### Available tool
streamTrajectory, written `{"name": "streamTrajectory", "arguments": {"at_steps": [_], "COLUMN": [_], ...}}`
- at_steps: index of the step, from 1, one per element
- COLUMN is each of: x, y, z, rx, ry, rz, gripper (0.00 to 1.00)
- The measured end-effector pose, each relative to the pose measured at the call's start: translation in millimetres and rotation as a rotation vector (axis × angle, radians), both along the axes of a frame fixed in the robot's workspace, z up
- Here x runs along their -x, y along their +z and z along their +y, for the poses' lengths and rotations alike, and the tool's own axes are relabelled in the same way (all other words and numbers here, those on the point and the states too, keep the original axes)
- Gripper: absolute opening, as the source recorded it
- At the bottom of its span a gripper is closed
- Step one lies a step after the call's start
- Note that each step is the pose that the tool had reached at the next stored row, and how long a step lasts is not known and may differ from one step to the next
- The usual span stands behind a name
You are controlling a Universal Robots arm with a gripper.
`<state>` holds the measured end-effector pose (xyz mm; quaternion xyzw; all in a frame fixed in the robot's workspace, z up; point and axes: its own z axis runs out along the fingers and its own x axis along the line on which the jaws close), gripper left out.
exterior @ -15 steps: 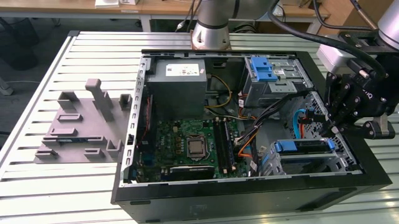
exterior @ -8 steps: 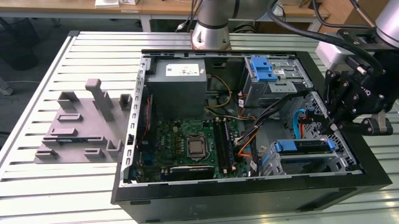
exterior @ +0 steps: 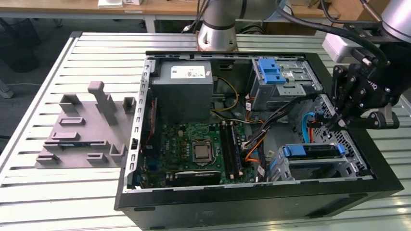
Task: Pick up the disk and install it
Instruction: 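Insert the first disk wire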
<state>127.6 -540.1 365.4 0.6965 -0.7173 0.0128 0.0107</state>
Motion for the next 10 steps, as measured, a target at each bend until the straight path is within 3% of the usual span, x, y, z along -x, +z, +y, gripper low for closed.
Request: {"name": "streamTrajectory", "arguments": {"at_steps": [6, 10], "x": [-1.4, -1.5], "y": [0.0, -0.1], "z": [14.6, 15.8], "rx": [0.0041, 0.0054], "ry": [0.0, 0.0], "rz": [0.0, 0.0], "gripper": [0.11, 0.11]}}
